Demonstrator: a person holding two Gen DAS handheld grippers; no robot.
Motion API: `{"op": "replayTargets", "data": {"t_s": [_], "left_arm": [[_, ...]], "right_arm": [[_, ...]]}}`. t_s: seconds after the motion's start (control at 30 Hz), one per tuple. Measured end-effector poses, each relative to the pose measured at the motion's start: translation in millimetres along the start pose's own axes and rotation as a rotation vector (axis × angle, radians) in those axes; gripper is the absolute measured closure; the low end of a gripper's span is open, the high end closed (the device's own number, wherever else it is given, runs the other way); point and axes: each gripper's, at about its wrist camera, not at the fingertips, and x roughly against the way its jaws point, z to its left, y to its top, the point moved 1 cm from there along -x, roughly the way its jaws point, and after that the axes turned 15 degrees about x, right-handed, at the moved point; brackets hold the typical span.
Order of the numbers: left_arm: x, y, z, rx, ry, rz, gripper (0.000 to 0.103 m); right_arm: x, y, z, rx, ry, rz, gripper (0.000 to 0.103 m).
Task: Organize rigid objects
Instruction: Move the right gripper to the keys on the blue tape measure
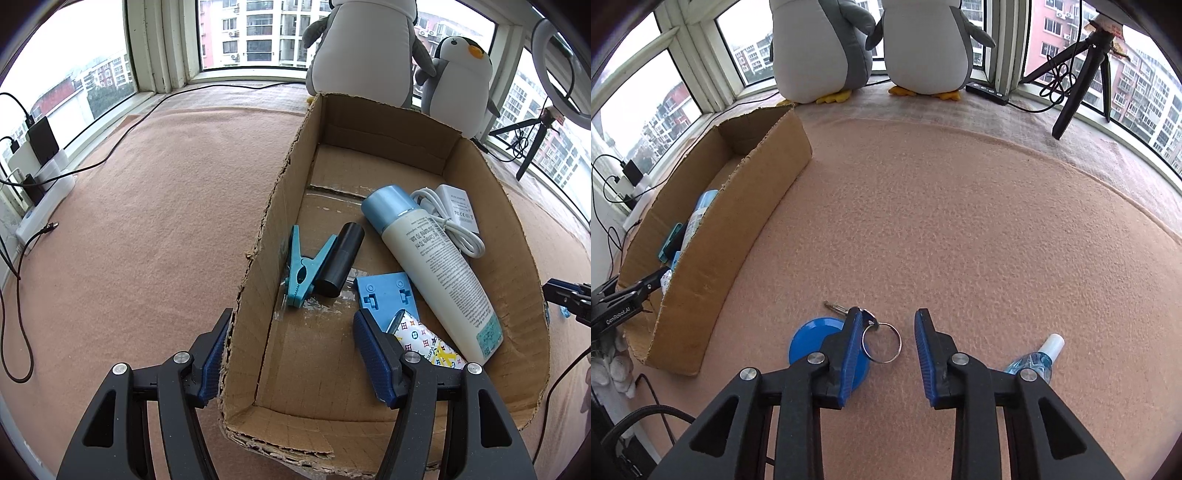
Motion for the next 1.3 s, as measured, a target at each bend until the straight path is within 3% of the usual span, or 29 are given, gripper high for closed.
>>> {"op": "replayTargets", "data": {"t_s": [0.27,0.5,0.8,1.3], "left_arm": [[0,0,0,0.002,-0.001,0.0,0.035],[0,-1,1,0.003,-0.002,0.0,0.035],[0,-1,1,0.005,-0.003,0.0,0.035],[-1,-1,0,0.01,-0.007,0.005,0.035]], "right_arm": [[9,-4,-13,-0.058,0.012,-0.031,0.077],[13,-21,-3,-0.057,-0.048,-0.022,0.077],[11,-28,6,-0.037,-0.039,-0.004,0.077],[-4,-14,32,0.176,-0.114,0.022,0.077]]}}
